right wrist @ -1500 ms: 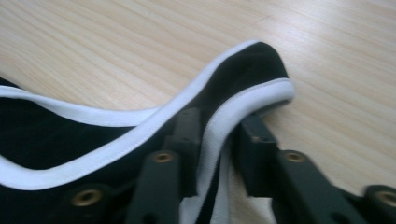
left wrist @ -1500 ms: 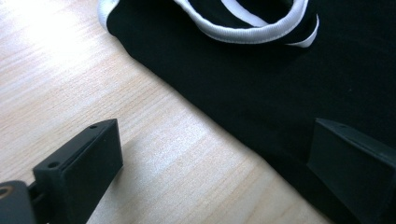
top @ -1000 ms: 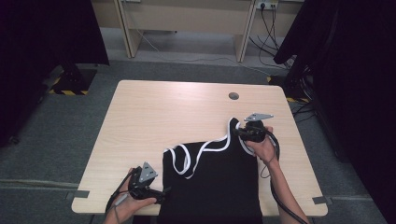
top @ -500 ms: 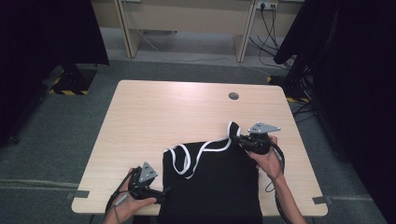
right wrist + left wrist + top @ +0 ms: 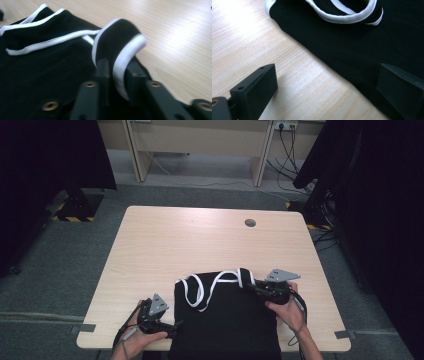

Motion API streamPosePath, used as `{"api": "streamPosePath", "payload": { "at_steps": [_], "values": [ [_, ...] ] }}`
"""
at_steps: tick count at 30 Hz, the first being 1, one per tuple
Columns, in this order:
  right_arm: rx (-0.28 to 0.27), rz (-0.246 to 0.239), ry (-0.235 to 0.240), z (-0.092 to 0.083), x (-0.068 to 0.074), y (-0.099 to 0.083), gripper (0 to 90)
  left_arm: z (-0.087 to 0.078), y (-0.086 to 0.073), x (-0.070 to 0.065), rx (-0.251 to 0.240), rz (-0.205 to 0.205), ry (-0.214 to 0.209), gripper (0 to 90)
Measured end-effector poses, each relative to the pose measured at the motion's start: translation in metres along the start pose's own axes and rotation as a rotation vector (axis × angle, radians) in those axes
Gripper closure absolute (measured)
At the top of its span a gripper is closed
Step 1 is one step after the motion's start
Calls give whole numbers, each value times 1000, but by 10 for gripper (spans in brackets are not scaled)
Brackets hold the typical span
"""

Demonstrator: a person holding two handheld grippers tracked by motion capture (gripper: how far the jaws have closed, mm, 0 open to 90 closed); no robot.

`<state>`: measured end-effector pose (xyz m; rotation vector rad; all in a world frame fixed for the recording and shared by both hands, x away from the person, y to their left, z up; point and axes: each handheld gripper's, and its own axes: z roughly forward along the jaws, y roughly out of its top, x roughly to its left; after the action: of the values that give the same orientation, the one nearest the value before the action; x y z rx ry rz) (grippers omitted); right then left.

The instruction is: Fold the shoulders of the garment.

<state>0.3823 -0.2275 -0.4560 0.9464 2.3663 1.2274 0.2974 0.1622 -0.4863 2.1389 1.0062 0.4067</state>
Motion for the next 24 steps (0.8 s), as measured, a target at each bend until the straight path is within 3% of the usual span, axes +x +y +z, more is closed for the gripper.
{"api": "streamPosePath", "payload": {
  "at_steps": [5,10,20,24],
  "values": [
    [-11,31,3,-12,1,1,567,0,0,0,0,0,0,24],
    [-36,51,17,-17,0,13,554,0,0,0,0,0,0,24],
    [54,59,63,17,5,35,497,0,0,0,0,0,0,24],
    [103,46,82,35,5,43,534,0,0,0,-1,0,1,23]
  ]
}}
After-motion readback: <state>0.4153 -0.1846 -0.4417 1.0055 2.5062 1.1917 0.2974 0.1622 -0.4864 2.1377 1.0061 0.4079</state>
